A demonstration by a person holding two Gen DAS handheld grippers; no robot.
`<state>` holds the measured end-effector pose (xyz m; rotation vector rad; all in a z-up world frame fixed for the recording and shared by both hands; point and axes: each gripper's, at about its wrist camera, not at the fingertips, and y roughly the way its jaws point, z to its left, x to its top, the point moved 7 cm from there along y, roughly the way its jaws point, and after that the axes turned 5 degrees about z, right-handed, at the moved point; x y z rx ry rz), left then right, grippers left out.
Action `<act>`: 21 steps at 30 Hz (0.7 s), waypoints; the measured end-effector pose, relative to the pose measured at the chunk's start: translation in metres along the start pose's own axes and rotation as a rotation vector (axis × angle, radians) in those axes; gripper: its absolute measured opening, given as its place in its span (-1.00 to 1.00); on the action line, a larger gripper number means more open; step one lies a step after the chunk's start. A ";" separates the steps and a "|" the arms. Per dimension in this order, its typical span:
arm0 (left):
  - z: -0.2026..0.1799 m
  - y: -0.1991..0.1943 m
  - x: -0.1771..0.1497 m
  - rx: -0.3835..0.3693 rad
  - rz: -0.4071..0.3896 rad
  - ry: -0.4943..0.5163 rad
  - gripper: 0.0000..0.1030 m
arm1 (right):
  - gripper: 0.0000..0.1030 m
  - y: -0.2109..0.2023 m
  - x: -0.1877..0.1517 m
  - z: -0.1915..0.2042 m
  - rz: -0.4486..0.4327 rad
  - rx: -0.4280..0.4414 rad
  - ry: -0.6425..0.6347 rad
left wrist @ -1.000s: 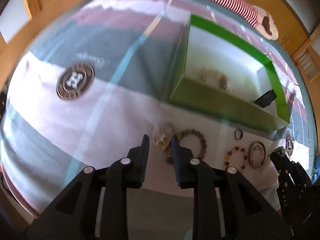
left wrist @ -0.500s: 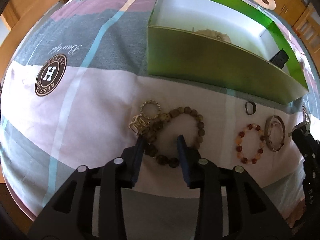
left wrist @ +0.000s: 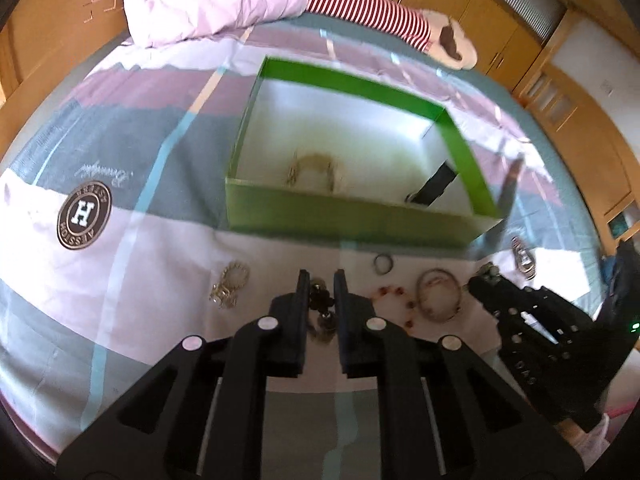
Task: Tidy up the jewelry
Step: 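Lower the bracelet into the green box with the left tool while the right tool drops the jade pendant in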
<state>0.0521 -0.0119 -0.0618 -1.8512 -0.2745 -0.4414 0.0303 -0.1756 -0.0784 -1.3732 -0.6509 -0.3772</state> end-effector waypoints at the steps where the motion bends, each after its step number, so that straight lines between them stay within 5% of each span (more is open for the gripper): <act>1: 0.000 -0.007 0.005 -0.007 -0.012 0.000 -0.77 | -0.68 -0.005 0.005 0.000 -0.013 -0.002 -0.002; 10: -0.014 -0.038 0.084 -0.005 -0.146 0.013 -0.77 | -0.68 -0.020 0.075 -0.013 -0.091 0.012 0.037; 14: -0.008 -0.014 0.099 -0.087 -0.104 -0.021 -0.77 | -0.68 0.006 0.089 -0.009 -0.043 0.071 0.078; 17: 0.006 0.007 0.096 -0.053 -0.068 -0.047 -0.77 | -0.67 0.039 0.089 0.004 0.027 0.096 0.074; 19: 0.012 0.019 0.093 -0.039 -0.053 -0.060 -0.69 | -0.55 0.051 0.085 0.009 0.065 0.096 0.069; 21: 0.015 0.022 0.090 -0.045 -0.042 -0.077 -0.36 | -0.10 0.047 0.082 0.012 0.068 0.098 0.073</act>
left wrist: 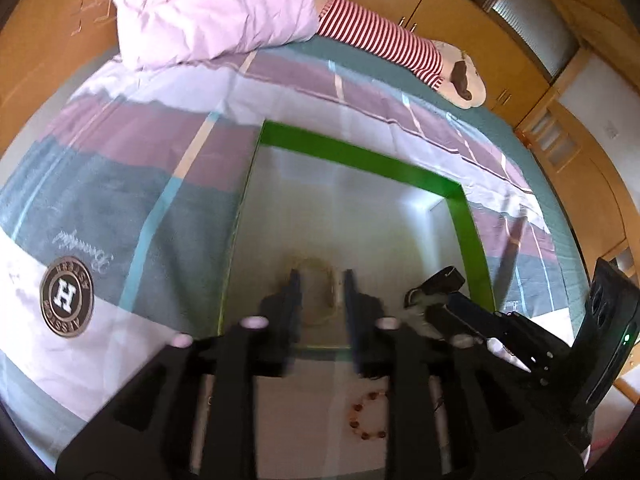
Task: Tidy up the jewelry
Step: 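Lower the bracelet into the green box with the left tool while the right tool drops the jade pendant in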
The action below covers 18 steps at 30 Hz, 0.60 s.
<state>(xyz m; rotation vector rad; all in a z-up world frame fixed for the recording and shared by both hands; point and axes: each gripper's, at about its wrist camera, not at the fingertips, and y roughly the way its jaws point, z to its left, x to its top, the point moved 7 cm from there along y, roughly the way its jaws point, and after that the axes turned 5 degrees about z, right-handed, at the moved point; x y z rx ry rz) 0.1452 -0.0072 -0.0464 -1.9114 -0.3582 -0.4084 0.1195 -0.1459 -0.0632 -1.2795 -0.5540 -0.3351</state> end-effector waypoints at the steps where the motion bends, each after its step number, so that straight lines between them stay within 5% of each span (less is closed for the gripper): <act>1: -0.001 -0.001 -0.002 -0.001 -0.001 0.001 -0.35 | -0.07 -0.009 -0.002 0.001 -0.018 0.015 -0.002; 8: -0.022 -0.010 -0.054 0.050 0.087 0.146 -0.15 | -0.07 -0.067 -0.048 -0.013 -0.047 0.015 -0.076; 11: -0.031 0.010 -0.088 0.062 0.176 0.201 -0.15 | -0.07 -0.054 -0.077 -0.039 0.003 -0.079 -0.062; 18: -0.040 0.049 -0.129 0.149 0.268 0.293 -0.14 | -0.30 -0.020 -0.093 -0.044 0.116 -0.066 -0.007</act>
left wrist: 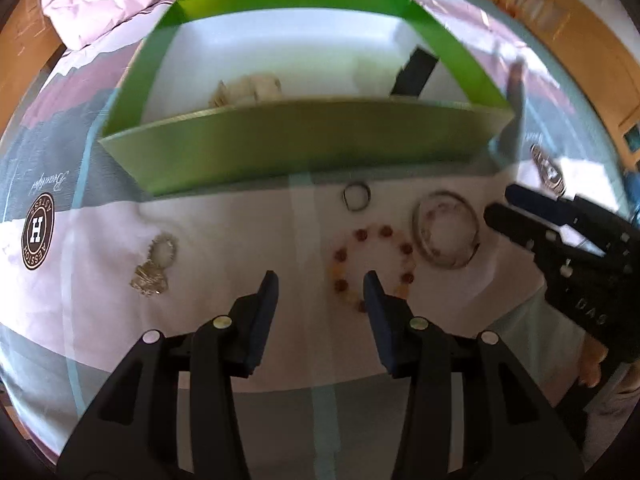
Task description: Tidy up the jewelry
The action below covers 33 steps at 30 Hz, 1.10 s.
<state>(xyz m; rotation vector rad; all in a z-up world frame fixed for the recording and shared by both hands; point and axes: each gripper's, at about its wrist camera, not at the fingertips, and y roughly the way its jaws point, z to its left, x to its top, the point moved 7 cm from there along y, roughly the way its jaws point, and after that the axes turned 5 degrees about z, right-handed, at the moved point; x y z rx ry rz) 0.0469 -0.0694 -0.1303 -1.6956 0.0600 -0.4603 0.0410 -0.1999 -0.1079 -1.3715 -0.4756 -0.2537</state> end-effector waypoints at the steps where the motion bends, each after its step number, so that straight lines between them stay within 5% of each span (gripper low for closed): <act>1: 0.000 0.003 0.000 0.009 0.004 0.004 -0.14 | -0.35 0.002 -0.001 0.001 0.001 -0.009 -0.007; 3: 0.004 0.009 -0.002 0.018 0.018 -0.003 -0.13 | -0.67 0.009 -0.002 0.001 0.020 -0.021 -0.012; 5: 0.009 0.015 -0.002 0.026 0.039 -0.018 -0.10 | -0.72 0.020 -0.007 0.001 0.047 -0.001 0.002; 12: 0.016 0.018 -0.002 0.034 0.045 -0.027 0.10 | -0.73 0.025 -0.005 0.001 0.051 0.008 0.001; 22: 0.013 0.019 -0.003 0.078 0.051 -0.015 0.13 | -0.73 0.026 -0.006 -0.015 0.065 -0.023 0.065; 27: 0.019 0.020 0.000 0.100 0.062 -0.049 0.13 | -1.00 0.013 0.000 -0.020 0.007 -0.030 0.087; 33: 0.025 0.017 0.000 0.114 0.063 -0.054 0.14 | -1.00 -0.009 0.012 -0.024 -0.081 -0.029 0.092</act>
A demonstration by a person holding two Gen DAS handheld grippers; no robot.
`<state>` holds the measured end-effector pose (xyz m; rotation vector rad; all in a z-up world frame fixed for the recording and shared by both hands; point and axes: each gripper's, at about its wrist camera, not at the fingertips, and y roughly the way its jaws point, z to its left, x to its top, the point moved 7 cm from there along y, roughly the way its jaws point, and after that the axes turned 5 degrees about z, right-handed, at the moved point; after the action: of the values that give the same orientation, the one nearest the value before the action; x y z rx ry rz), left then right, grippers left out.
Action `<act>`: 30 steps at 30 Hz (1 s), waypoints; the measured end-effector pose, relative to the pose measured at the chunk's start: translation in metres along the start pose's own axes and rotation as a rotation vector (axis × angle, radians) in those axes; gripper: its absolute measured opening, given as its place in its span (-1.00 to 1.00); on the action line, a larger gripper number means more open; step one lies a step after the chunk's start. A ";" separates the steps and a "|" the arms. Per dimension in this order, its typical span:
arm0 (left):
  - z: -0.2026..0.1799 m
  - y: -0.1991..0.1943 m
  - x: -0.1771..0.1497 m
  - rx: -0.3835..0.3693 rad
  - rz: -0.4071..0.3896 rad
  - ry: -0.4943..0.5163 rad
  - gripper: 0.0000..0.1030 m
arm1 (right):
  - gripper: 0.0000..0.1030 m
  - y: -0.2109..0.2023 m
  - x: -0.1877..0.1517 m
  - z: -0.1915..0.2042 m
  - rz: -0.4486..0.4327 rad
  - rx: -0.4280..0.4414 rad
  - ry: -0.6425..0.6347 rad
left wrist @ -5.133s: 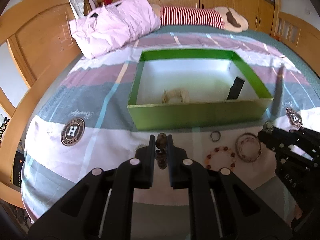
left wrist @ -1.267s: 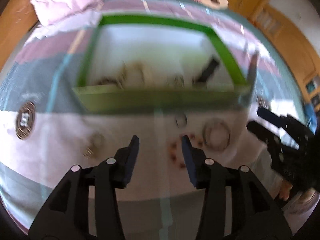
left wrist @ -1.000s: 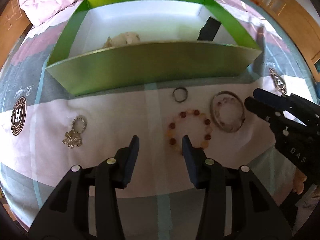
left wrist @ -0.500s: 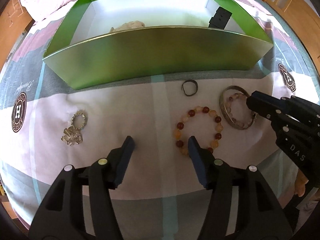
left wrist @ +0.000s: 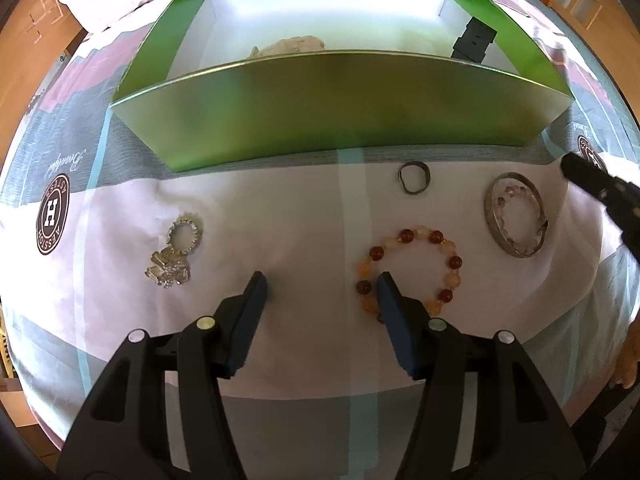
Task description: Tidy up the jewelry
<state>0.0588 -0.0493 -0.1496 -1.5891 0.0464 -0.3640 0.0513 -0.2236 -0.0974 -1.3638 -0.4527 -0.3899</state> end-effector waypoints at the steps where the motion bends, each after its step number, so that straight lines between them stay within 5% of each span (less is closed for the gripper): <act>1: 0.000 0.000 0.000 0.002 0.000 0.000 0.14 | -1.00 0.002 0.000 -0.002 0.012 -0.010 0.002; 8: 0.007 0.000 0.001 0.037 0.006 -0.016 0.28 | -0.99 0.030 -0.022 -0.015 0.181 -0.041 0.021; 17: 0.016 0.004 0.002 0.038 0.009 -0.015 0.28 | -0.97 0.031 -0.028 0.012 0.184 0.025 -0.052; 19: 0.015 0.004 0.002 0.041 0.009 -0.014 0.30 | -0.80 0.034 -0.029 0.014 0.183 0.044 -0.051; 21: 0.015 0.005 0.002 0.045 0.009 -0.013 0.32 | -0.40 0.034 -0.031 0.016 0.185 0.069 -0.048; 30: 0.014 0.005 0.001 0.051 0.007 -0.011 0.34 | -0.31 0.044 -0.038 0.036 0.178 0.025 -0.139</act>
<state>0.0645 -0.0359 -0.1543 -1.5404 0.0344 -0.3483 0.0385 -0.1807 -0.1487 -1.3994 -0.4447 -0.1433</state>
